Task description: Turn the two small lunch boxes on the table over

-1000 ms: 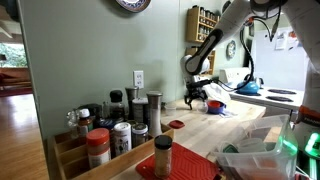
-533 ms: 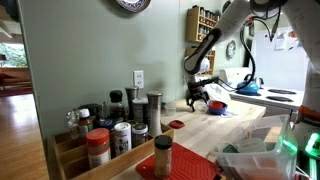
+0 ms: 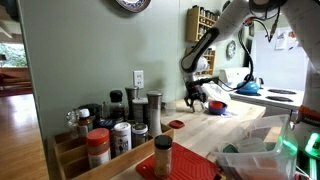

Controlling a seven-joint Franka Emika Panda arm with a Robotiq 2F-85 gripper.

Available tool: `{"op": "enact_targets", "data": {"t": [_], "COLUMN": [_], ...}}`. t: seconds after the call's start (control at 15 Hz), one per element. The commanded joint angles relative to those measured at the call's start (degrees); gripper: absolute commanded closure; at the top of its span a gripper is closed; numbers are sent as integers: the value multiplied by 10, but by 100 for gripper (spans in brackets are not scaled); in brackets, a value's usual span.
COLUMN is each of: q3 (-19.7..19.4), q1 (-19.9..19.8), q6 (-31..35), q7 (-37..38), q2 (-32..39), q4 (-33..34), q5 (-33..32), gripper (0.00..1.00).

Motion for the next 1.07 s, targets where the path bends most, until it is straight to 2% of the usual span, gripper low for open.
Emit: {"op": "enact_targets", "data": {"t": [0.0, 0.2, 0.53, 0.67, 0.93, 1.0], "q3": [-7, -16, -11, -10, -7, -7], "q1": [30, 70, 110, 119, 111, 105], "q6": [-36, -67, -115, -93, 20, 40], "q7": [64, 169, 326, 362, 383, 390], "q2": [-2, -9, 6, 7, -9, -10], "q4": [20, 37, 65, 52, -4, -9], "q5": [-29, -101, -215, -277, -391, -395], "gripper": [63, 63, 63, 63, 63, 63]}}
